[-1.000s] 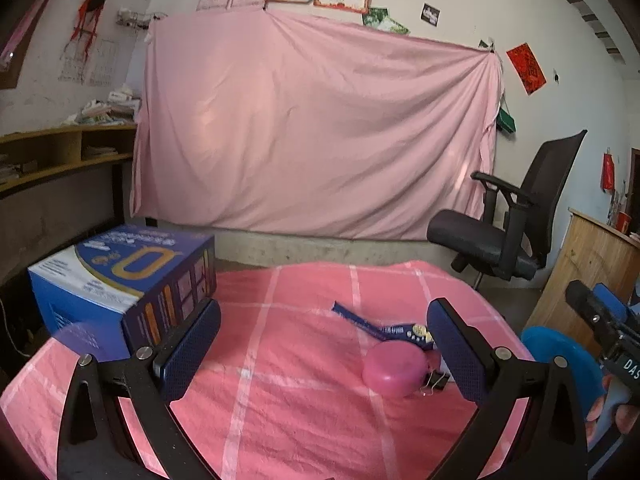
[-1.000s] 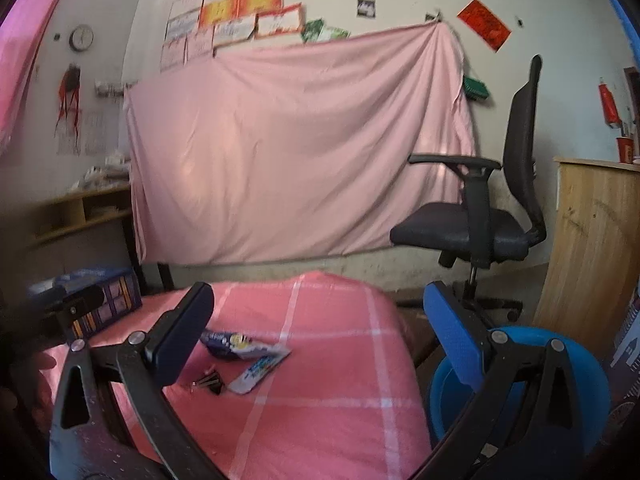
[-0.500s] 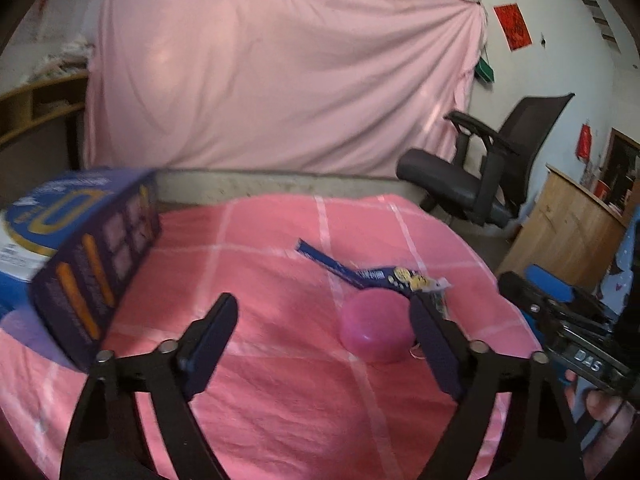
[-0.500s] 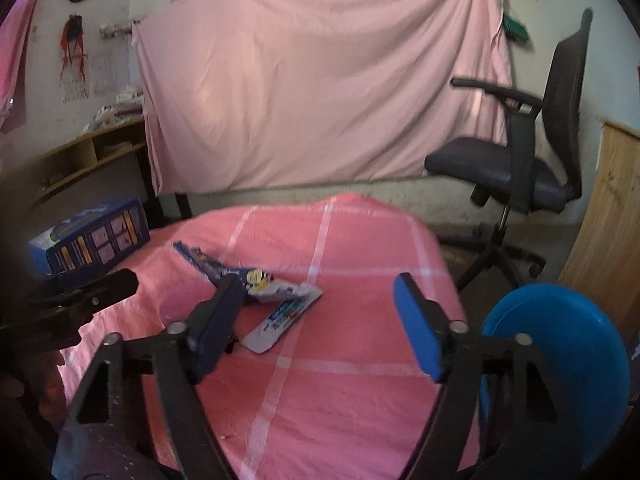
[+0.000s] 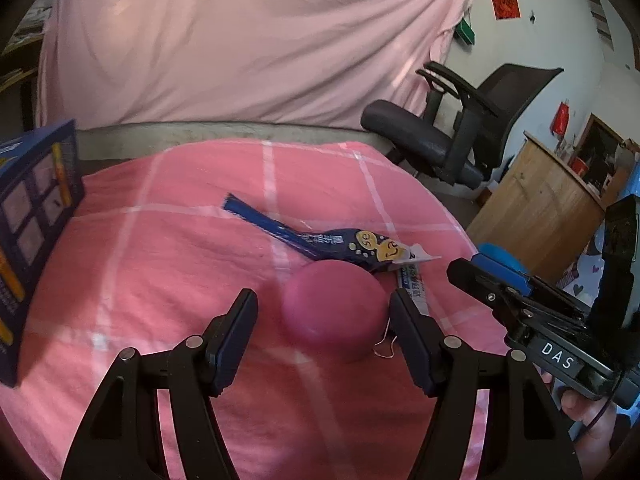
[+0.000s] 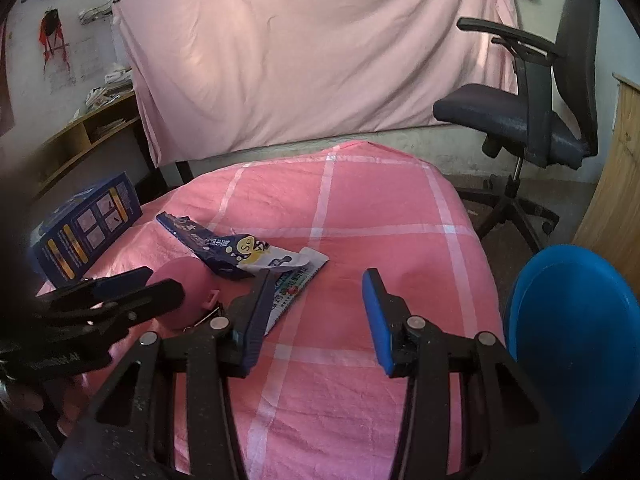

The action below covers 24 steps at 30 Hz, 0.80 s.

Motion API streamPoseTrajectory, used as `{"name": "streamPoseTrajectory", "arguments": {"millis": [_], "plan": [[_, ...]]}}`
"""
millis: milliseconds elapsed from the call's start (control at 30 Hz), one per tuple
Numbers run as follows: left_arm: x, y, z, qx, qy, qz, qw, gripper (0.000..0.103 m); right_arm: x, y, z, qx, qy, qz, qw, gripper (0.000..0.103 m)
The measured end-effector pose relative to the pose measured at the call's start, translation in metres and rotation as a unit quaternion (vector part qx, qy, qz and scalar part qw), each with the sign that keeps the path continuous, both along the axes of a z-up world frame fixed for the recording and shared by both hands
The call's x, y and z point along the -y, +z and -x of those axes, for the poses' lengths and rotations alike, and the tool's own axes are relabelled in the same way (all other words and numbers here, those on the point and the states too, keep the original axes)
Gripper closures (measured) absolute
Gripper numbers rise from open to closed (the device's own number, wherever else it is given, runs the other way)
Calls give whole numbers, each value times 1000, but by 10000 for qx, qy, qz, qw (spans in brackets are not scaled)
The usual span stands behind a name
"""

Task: Collect trash
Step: 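Grasp the pink round ball with the left tool while the right tool grasps the white toothpaste tube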

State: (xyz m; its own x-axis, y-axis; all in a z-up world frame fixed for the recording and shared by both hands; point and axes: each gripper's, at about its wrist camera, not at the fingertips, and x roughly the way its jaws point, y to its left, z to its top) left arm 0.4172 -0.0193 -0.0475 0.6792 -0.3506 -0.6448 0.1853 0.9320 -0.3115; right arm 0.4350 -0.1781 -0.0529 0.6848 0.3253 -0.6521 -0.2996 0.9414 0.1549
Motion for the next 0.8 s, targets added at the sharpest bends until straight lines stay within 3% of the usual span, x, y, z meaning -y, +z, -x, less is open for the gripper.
{"name": "streamPoseTrajectory", "arguments": {"millis": [67,133,467,633,800], "plan": [[3,-2,-3,-74,-20,-60,10000,41,2,-1,-2,-74,-10,-61,10000,33],[4,-3,-4,-99,-13,-93,9999,50,2,-3,-4,-142,-5,-94,9999,33],[-20,0,13,-66,428,-53,9990,50,-26,-16,-15,-620,348,81,9974,34],[-32,-2,26,-118,548,48,9984,50,-46,-20,-15,-621,321,626,9956,34],[-29,1,32,-96,577,-47,9983,50,-46,-20,-10,-602,294,757,9949,52]]}}
